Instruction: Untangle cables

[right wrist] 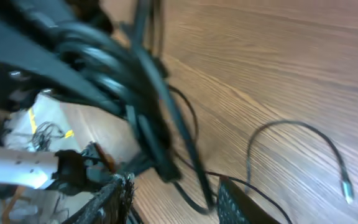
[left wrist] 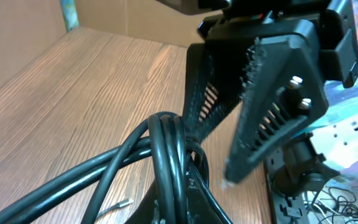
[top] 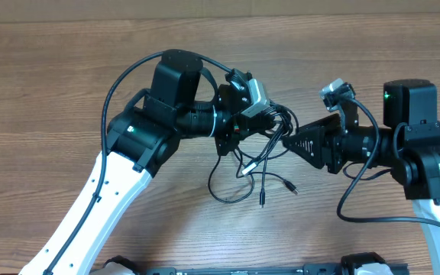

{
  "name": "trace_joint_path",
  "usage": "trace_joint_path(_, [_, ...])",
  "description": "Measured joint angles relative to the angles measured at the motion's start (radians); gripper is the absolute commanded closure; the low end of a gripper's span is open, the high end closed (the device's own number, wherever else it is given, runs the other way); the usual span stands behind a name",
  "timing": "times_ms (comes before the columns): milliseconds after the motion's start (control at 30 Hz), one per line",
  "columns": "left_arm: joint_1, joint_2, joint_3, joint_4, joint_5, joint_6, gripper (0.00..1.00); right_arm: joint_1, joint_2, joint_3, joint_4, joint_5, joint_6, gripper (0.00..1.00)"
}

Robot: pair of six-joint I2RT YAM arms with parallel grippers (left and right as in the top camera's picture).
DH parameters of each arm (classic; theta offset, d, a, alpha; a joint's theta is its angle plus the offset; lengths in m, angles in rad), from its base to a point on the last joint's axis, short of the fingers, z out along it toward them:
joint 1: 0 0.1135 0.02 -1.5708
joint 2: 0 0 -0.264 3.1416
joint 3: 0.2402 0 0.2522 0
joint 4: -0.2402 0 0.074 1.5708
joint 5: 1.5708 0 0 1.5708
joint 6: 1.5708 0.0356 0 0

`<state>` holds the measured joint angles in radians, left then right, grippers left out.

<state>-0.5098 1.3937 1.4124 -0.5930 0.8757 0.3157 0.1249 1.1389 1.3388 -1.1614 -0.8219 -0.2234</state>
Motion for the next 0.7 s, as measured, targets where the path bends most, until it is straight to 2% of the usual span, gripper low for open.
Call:
trace_joint_path(33, [0.000,0.000,0.000,0.004,0.015,0.000,0.96,0.000,0.000,0.000,0.005,-0.039,-0.031,0.85])
trace_joint_path(67, [0.000,0.000,0.000,0.006,0.025,0.000,0.96,0.000,0.000,0.000,0.014,-0.064,-0.051,0.96])
trace_joint_path(200, [0.002,0.000,0.000,0.010,0.072,-0.003,0.95,-0.006,0.000,0.000,0.024,-0.109,-0.086,0.96])
trace_joint_path(233, [0.003,0.000,0.000,0.010,0.078,-0.003,0.39,-0.007,0.000,0.000,0.024,-0.113,-0.092,0.96])
trace_joint_path(267, [0.005,0.000,0.000,0.010,0.080,-0.003,0.00,-0.007,0.000,0.000,0.024,-0.116,-0.092,0.96])
trace_joint_path(400, [0.007,0.000,0.000,0.011,0.093,-0.008,0.01,-0.006,0.000,0.000,0.026,-0.130,-0.092,0.96])
trace_joint_path(600, [0.108,0.000,0.000,0.011,0.094,-0.131,0.00,-0.005,0.000,0.000,0.025,-0.034,-0.027,0.96])
trace_joint_path(700, [0.124,0.000,0.000,0.012,0.095,-0.154,0.00,-0.005,0.000,0.000,0.024,-0.025,-0.016,0.96])
